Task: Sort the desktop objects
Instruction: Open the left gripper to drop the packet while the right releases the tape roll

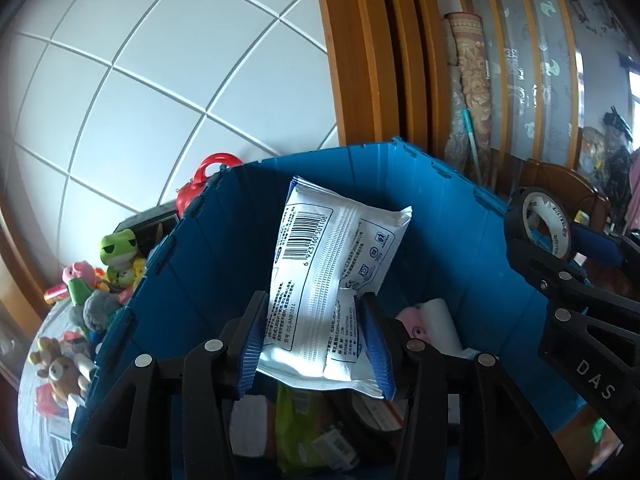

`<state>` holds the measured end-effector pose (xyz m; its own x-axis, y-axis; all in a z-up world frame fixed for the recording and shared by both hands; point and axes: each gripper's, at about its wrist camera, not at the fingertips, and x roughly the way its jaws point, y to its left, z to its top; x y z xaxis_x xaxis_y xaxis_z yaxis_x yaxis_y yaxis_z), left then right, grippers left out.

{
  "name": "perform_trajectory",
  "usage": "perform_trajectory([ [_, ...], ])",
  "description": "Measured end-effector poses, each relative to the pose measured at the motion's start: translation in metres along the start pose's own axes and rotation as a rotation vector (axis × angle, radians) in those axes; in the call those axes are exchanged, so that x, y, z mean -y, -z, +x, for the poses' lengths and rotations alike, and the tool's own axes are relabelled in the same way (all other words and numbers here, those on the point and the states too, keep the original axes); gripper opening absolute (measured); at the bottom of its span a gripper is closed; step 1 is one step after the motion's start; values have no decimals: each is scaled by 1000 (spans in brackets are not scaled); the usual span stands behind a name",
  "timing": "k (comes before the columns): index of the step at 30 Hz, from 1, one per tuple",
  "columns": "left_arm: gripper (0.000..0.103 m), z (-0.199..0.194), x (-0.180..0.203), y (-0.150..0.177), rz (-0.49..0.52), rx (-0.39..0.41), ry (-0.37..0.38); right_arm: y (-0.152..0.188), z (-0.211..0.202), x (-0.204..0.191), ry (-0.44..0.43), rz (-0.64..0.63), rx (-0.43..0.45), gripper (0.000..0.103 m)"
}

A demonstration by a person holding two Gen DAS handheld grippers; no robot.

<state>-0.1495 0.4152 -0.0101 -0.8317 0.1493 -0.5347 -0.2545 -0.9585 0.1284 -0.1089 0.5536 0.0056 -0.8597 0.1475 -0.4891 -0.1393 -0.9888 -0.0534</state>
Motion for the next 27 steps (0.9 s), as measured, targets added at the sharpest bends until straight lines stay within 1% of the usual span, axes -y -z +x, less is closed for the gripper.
perform_trajectory([
  [4, 47, 2, -2, 0, -5, -5, -9, -1, 1, -3, -6, -7, 1, 56],
  [6, 50, 2, -4, 1, -9, -9, -9, -1, 1, -4, -7, -11, 1, 56],
  [8, 61, 1, -5, 1, -11, -9, -9, -2, 1, -5, -6, -13, 3, 56],
  [9, 72, 1, -6, 1, -14, -8, -12, -2, 1, -5, -4, -12, 5, 56],
  [10, 77, 0, -7, 1, -16, -6, -16, -2, 2, -5, -1, -13, 2, 56],
  [12, 78, -1, -7, 2, -15, -6, -17, -2, 3, -4, 5, -12, -1, 57],
  [13, 78, -1, -7, 2, -14, -6, -17, -1, 2, -4, 9, -11, 1, 66],
  [14, 79, -1, -7, 2, -13, -9, -18, -1, 1, -3, 13, -9, 4, 73],
  [15, 79, -1, -7, 3, -12, -10, -18, -2, 0, -3, 16, -7, 9, 82],
  [18, 80, -2, -8, 4, -13, -12, -16, -2, -4, -2, 19, -3, 21, 84],
  [20, 80, -3, -8, 4, -14, -11, -14, -3, -6, -2, 22, -1, 25, 88],
  [22, 81, -5, -8, 4, -18, -7, -14, -3, -9, -2, 28, 1, 30, 102],
  [27, 82, -9, -10, 6, -21, -20, -3, -4, -15, -3, 40, -1, 36, 103],
])
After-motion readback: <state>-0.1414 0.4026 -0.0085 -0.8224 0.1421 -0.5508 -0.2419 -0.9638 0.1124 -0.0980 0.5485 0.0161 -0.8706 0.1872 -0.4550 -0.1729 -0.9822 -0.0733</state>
